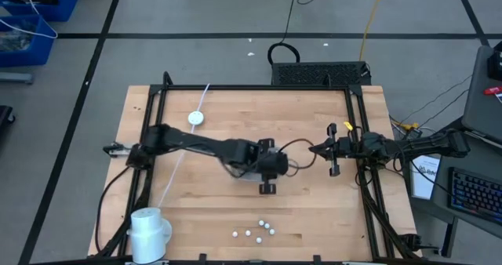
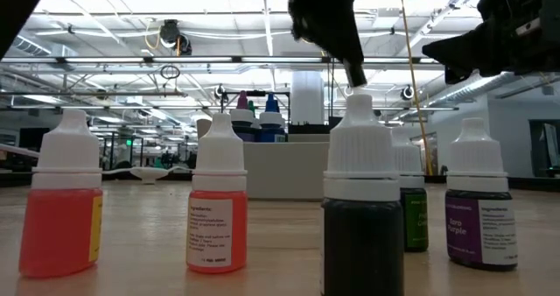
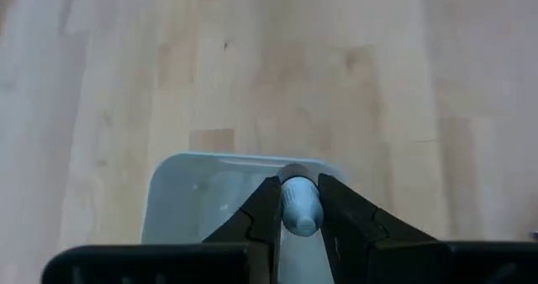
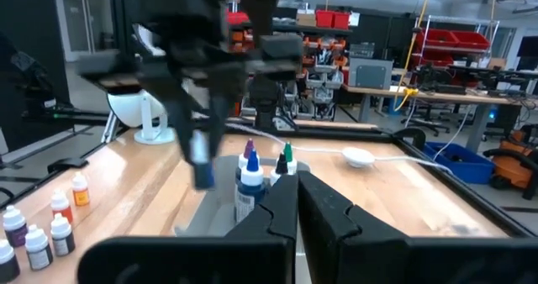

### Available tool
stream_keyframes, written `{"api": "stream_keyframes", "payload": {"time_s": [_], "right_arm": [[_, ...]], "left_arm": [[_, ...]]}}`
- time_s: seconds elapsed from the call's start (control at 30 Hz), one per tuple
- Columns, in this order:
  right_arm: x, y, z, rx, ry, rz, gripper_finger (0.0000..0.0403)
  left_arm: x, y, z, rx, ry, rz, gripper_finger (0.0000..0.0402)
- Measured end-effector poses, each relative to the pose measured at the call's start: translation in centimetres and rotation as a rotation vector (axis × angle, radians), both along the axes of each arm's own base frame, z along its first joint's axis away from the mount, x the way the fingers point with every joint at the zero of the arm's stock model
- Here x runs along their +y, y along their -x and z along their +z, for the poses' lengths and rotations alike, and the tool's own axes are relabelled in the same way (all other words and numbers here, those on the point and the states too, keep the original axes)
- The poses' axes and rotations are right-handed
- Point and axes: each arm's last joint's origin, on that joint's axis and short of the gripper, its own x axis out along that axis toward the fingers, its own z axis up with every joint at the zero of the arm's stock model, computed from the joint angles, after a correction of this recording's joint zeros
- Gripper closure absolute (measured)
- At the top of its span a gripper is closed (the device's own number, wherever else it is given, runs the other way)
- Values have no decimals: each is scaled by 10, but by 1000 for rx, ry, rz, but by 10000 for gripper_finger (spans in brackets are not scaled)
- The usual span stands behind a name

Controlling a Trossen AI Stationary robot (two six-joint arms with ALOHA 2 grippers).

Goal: Pick & Place food coloring
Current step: Put the small blue food coloring bottle into the gray container

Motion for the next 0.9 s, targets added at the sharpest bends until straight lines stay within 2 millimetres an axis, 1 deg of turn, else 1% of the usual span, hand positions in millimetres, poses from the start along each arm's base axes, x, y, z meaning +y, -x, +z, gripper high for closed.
{"api": "stream_keyframes", "payload": {"time_s": [0.13, 0.2, 0.23, 0.37, 0.43, 0.57, 0.73, 0.77, 0.9], "right_arm": [[0, 0, -2, 17, 3, 0, 399], [0, 0, -2, 16, 5, 0, 399], [0, 0, -1, 15, 9, 0, 399], [0, 0, -1, 15, 14, -1, 399], [0, 0, -1, 16, 28, -1, 399], [0, 0, -1, 15, 31, -1, 399], [0, 0, -2, 16, 31, -1, 399], [0, 0, -2, 16, 31, -1, 399], [0, 0, -1, 14, 31, -1, 399]], "left_arm": [[19, -11, -19, 37, 11, 17, 337], [27, -13, -26, 57, 8, 33, 337], [31, -15, -32, 75, 7, 42, 337], [43, -18, -43, 108, 2, 59, 337], [47, -19, -45, 111, 3, 68, 337], [50, -20, -54, 141, 6, 72, 337], [50, -24, -66, 163, 14, 67, 337], [49, -25, -71, 176, 13, 67, 337], [49, -26, -79, 195, 5, 55, 337]]}}
